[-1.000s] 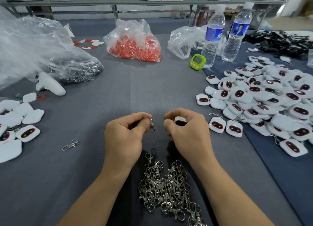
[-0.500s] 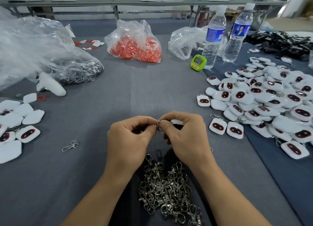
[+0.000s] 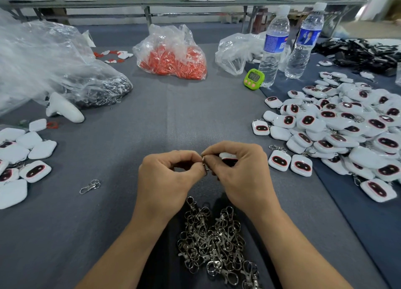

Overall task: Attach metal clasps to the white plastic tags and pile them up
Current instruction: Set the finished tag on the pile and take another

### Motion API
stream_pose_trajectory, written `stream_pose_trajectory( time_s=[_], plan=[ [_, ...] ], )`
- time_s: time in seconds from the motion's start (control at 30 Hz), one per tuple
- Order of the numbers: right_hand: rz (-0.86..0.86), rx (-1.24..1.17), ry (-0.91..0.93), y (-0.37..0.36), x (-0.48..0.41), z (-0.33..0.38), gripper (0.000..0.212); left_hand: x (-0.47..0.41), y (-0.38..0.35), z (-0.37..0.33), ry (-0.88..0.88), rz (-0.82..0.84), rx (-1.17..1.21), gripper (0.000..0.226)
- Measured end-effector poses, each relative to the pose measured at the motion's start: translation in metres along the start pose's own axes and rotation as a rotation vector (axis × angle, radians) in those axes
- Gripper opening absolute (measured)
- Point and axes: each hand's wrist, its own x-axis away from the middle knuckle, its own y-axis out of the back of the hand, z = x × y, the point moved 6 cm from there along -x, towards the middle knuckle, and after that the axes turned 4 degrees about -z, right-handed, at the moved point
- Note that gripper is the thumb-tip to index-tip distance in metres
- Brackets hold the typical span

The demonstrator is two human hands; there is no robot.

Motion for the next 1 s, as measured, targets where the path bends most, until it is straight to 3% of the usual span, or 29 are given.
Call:
stream_pose_trajectory(
  time_s=[0.53, 0.6, 0.67, 0.73, 0.87, 1.0],
  plan=[
    [0.051, -0.058, 0.077, 0.000, -0.001, 0.006, 0.019, -0.004, -0.007, 0.005, 0.162, 0.118, 0.187, 0.011],
    [0.025, -0.111, -0.067, -0.003, -0.003, -0.005, 0.015, -0.002, -0.001, 0.007, 0.151, 0.023, 0.071, 0.008],
    [0.006, -0.264, -0.245, -0.005, -0.005, -0.018, 0.010, -0.001, 0.015, 0.005, 0.029, -0.173, -0.248, 0.005],
    [0.015, -0.365, -0.355, -0.007, -0.005, -0.025, 0.015, 0.002, 0.021, -0.007, -0.167, -0.267, -0.608, 0.008],
    [0.066, -0.251, -0.240, -0.010, -0.006, -0.019, 0.048, 0.003, 0.004, -0.005, -0.334, -0.080, -0.898, 0.022],
    [0.053, -0.214, -0.050, -0.010, -0.007, -0.009, 0.053, 0.004, -0.008, -0.001, -0.332, 0.050, -0.959, 0.020]
  ],
)
